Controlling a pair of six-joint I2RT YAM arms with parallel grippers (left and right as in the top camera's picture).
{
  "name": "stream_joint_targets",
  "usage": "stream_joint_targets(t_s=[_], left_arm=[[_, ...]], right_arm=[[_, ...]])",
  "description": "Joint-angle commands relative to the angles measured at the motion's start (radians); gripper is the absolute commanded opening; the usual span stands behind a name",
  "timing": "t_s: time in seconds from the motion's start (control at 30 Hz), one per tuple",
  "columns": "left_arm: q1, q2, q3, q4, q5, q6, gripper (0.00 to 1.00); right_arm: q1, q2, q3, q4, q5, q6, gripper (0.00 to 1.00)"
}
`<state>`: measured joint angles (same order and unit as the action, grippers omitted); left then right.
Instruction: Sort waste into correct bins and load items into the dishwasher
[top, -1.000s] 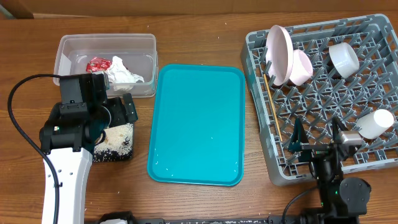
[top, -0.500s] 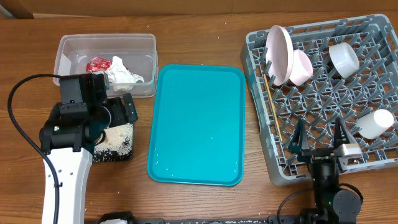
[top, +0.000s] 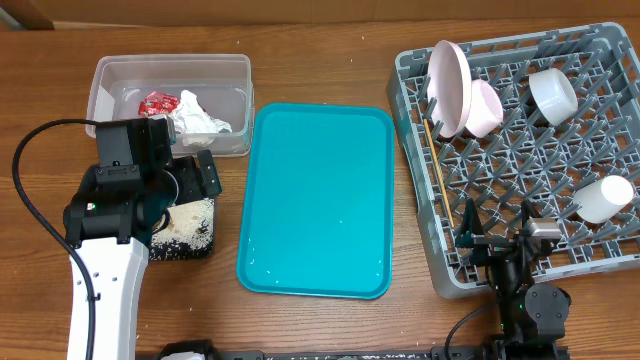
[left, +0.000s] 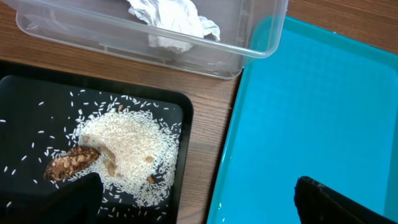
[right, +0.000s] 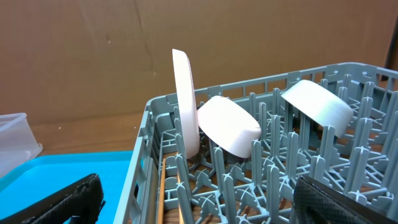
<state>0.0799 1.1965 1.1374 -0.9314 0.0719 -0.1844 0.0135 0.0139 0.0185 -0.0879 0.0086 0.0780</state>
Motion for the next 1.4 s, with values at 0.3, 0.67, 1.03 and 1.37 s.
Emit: stream_joint_targets(t_s=[0.3, 0.67, 1.03, 1.37], left_arm=[[-0.004, 0.006, -0.004, 0.0, 0.006, -0.014, 1.0], [-0.004, 0.006, -0.004, 0.0, 0.006, -0.014, 1.0], [-0.004, 0.006, -0.004, 0.0, 0.006, -0.014, 1.0], [-0.011, -0.045, -0.004, 0.002, -0.071, -0.01, 1.0]], right_arm=[[-0.003, -0.011, -0.01, 0.006, 0.013, 0.001, 1.0], [-0.003, -0.011, -0.01, 0.006, 0.013, 0.001, 1.0], [-0.003, -0.011, -0.01, 0.006, 0.013, 0.001, 1.0], [-0.003, -0.011, -0.01, 0.006, 0.013, 0.001, 1.0]])
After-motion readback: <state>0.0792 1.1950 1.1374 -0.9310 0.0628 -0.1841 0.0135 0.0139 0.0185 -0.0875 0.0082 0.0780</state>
